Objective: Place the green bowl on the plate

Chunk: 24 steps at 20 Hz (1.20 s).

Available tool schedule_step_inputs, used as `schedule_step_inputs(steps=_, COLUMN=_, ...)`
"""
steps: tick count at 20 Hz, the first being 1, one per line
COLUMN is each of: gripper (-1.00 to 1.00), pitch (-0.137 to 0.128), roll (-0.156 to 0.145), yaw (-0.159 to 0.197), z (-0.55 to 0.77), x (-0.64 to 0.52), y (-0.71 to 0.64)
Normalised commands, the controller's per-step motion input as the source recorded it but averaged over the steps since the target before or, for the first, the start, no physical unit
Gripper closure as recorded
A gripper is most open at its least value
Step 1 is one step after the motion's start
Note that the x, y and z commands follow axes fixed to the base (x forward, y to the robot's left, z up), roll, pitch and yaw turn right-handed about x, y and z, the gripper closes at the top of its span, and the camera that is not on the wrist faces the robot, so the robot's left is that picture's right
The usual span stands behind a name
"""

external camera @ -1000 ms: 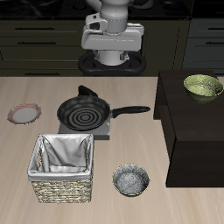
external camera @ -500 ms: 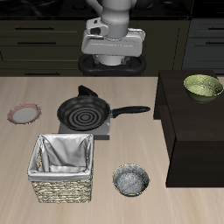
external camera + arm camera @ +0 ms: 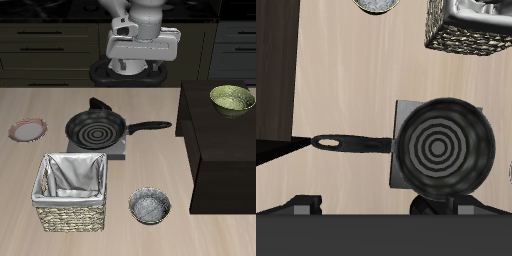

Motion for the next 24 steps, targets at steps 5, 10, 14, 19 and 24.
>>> schedule_step_inputs(steps=5, gripper=-1.00, pitch=-0.015, roll=0.033, yaw=0.012, z=0.15, x=0.06, y=0.47)
schedule_step_inputs(steps=10, gripper=-1.00, pitch=-0.025, roll=0.022, yaw=-0.005, z=0.22, x=0.11, y=0.39)
schedule_step_inputs(steps=14, gripper=-1.00, pitch=-0.008, roll=0.001, yaw=-0.007, z=0.13, x=0.12, y=0.26)
schedule_step_inputs(steps=19, gripper=-1.00, pitch=0.009, roll=0.014, yaw=-0.018, z=0.07, x=0.11, y=0.30)
schedule_step_inputs(steps=24, gripper=-1.00, pitch=0.006, roll=-0.028, yaw=-0.012, z=0.10, x=0.19, y=0.21)
